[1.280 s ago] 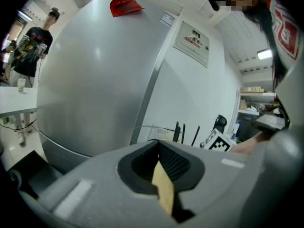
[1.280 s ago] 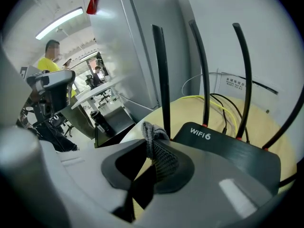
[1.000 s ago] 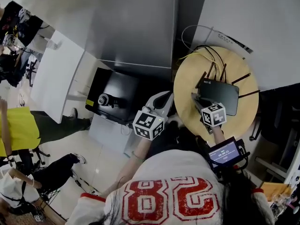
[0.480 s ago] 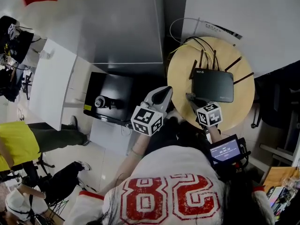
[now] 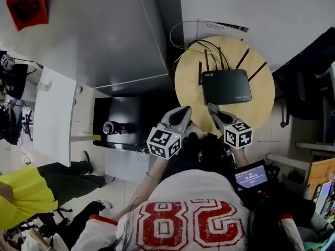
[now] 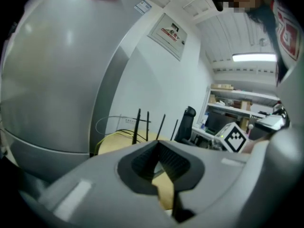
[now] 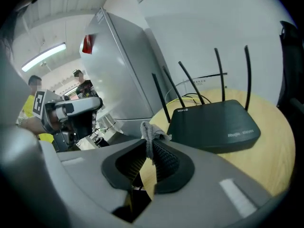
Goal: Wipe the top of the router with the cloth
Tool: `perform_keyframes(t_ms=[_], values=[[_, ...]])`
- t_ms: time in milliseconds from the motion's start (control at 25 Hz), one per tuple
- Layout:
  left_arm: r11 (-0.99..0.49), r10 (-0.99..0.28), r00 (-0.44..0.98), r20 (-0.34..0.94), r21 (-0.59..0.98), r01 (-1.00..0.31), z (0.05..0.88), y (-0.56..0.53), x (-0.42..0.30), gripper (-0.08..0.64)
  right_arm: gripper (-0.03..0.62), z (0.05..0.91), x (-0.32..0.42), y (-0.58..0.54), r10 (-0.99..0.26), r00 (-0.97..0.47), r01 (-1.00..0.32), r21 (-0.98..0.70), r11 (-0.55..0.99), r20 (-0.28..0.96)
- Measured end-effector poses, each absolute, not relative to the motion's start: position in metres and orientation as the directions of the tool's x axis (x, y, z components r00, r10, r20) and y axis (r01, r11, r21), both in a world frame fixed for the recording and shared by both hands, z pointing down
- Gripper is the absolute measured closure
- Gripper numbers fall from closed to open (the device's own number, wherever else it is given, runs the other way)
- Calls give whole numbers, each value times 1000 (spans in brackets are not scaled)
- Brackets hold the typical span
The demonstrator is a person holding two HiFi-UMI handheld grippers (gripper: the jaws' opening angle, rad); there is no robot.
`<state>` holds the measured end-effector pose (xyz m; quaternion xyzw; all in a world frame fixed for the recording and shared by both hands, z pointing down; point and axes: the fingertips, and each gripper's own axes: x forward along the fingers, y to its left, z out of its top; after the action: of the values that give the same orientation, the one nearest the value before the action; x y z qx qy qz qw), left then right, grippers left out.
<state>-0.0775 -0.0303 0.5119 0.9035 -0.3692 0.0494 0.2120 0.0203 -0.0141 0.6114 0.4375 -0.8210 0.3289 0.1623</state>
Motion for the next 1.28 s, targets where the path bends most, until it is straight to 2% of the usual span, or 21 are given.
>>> perform_keyframes(t_ms=[240,440,840,1280], values=[[-763,-527,824,209,310,-567,501,-6,-20,555,554,612,66,31,-702,-468,-873,-402,275,536],[-804,-489,848,204,270,-529,492,21,6,555,554,602,94,65,-751,-426,-884,-409,227,504],[-814,-459,858,230,276,-510,503,150,40,555,554,576,121,178,-797,-418,-881,-409,239,435],[-796,-480,836,266,267,-543,511,240,18,555,554,566,90,248,-813,-457,-862,-403,307,361]])
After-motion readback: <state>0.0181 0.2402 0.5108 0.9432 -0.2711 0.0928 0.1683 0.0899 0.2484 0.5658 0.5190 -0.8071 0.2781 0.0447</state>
